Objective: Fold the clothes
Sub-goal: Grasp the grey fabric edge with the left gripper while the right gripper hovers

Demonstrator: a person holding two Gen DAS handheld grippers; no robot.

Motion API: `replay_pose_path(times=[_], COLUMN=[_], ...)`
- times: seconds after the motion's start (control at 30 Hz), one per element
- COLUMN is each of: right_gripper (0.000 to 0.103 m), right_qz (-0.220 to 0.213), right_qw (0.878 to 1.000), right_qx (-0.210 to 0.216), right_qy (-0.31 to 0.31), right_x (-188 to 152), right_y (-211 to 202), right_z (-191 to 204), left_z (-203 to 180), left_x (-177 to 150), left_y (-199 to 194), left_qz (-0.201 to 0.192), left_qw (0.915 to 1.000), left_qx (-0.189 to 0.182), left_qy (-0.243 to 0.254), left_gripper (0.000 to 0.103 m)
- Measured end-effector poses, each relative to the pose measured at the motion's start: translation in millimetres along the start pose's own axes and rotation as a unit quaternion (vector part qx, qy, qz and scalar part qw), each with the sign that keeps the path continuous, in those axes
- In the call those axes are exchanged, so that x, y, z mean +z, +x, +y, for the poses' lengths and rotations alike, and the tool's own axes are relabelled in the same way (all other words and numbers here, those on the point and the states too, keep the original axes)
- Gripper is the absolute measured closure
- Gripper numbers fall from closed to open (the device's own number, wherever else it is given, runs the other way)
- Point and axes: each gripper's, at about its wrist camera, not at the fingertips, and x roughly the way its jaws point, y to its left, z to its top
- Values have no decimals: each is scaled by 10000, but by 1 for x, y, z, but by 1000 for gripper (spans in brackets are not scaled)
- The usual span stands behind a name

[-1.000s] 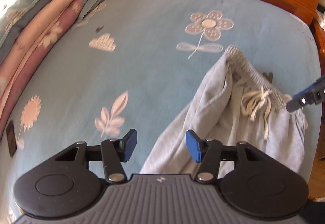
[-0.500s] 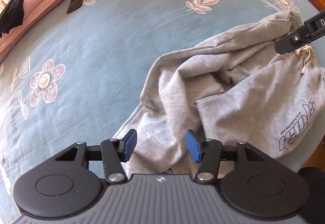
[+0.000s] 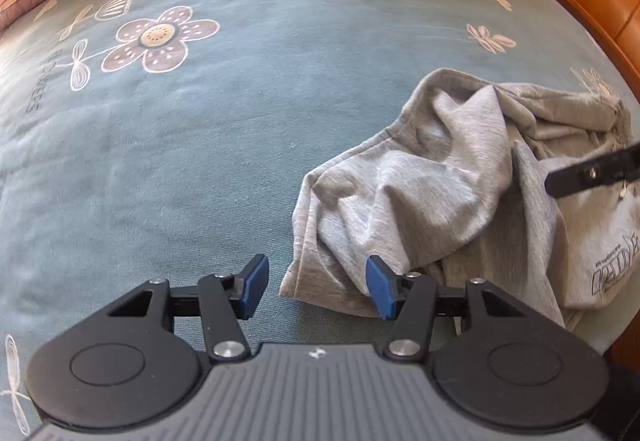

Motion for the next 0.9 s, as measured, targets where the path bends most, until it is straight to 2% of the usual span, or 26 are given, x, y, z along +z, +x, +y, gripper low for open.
replay_pose_path(times=[0.1,0.27,0.4,0.57,0.73,0.8,0.9], right_gripper=[54,54,54,54,54,54,54], right_qz=[-70,-41,-82,-128,-201,-242,-305], right_qw=[9977,9880,9858,9872,9875,9876,9883], right_qx=[274,367,548,659,661,652,689], right_qy=[-616,-1500,-1584,-1449,-1419,-1407,-1329], right_x=[-15,-33,-37,-39,-41,-39,-36], right_y=[17,29,29,33,33,32,29], right_z=[12,19,13,6,6,6,4], left_z=[12,18,29,35,27,21,14], left_x=[-17,-28,-28,-24,-21,-18,-12], left_y=[7,27,37,46,47,46,37], left_qz=[-432,-517,-589,-328,-149,-109,-170], left_qw=[9972,9944,9937,9941,9942,9956,9967], left_qx=[-19,-127,-164,-616,-797,-706,-565], left_qy=[-607,-913,-937,-830,-704,-615,-565], left_gripper=[42,42,42,45,82,91,97])
